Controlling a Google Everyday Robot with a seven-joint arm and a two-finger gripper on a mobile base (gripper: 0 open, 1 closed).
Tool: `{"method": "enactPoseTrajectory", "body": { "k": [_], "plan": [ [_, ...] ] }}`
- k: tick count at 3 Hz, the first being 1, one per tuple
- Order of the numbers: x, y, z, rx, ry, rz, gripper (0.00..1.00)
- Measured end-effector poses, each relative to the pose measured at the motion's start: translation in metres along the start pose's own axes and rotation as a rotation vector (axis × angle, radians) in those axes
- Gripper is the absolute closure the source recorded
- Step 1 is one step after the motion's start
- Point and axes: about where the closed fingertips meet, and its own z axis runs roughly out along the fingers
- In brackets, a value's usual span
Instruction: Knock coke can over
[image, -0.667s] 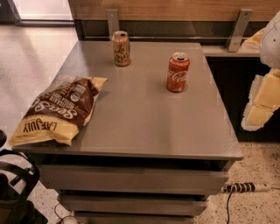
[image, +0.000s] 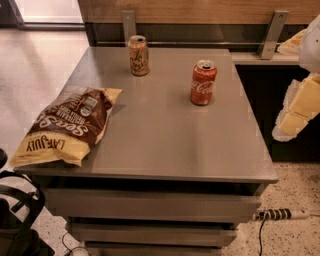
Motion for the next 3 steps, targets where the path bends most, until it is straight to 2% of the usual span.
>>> {"method": "enactPoseTrajectory", "body": {
  "k": [1,2,3],
  "plan": [
    [0.012,-0.012,0.021,0.000,-0.138,0.113,0.00],
    [0.017,-0.016,0.040,0.031,-0.327,0.260,0.00],
    [0.011,-0.025,0.057,0.071,-0.520,0.386,0.00]
  ]
}}
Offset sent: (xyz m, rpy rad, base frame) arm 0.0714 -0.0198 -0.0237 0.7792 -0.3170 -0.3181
